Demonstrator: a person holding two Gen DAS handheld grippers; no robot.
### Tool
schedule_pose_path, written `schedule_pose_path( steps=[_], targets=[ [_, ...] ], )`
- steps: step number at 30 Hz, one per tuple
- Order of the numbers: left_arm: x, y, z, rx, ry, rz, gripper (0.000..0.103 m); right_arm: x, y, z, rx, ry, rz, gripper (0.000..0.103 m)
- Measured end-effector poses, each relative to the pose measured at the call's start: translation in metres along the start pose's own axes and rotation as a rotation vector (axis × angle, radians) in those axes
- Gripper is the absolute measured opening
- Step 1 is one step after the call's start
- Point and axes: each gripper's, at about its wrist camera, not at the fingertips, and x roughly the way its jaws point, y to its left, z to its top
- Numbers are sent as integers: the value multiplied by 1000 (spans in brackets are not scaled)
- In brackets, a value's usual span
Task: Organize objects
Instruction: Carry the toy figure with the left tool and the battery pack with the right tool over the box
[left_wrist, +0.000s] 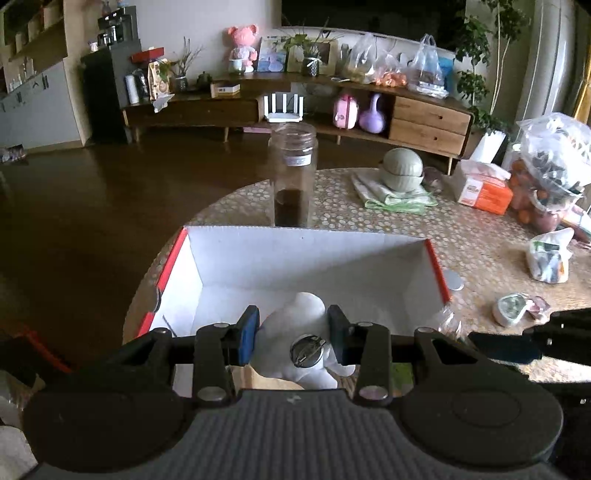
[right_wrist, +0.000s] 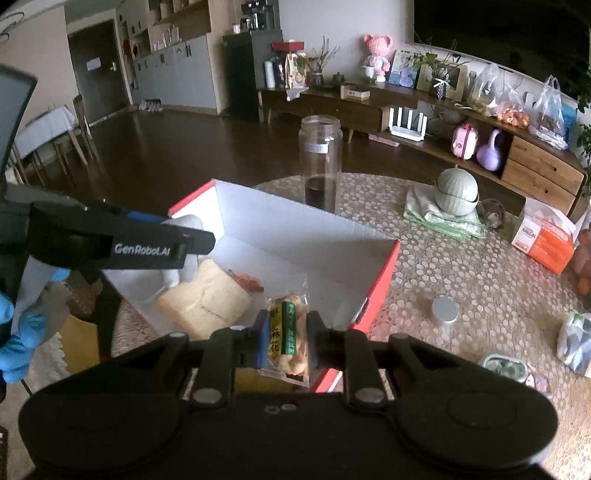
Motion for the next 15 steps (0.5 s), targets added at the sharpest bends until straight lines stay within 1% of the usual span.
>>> schedule_pose_path(
  steps=[6, 12, 15],
  targets=[
    [48, -2, 7, 20, 64, 19, 39, 34, -5, 4, -1, 56, -11, 20],
    [92, -10, 8, 27, 149, 27, 39, 62, -2, 3, -30, 99, -25, 20],
    [109, -15, 9, 54, 183, 54, 39, 75, 0, 1, -39, 124, -34, 20]
  ],
)
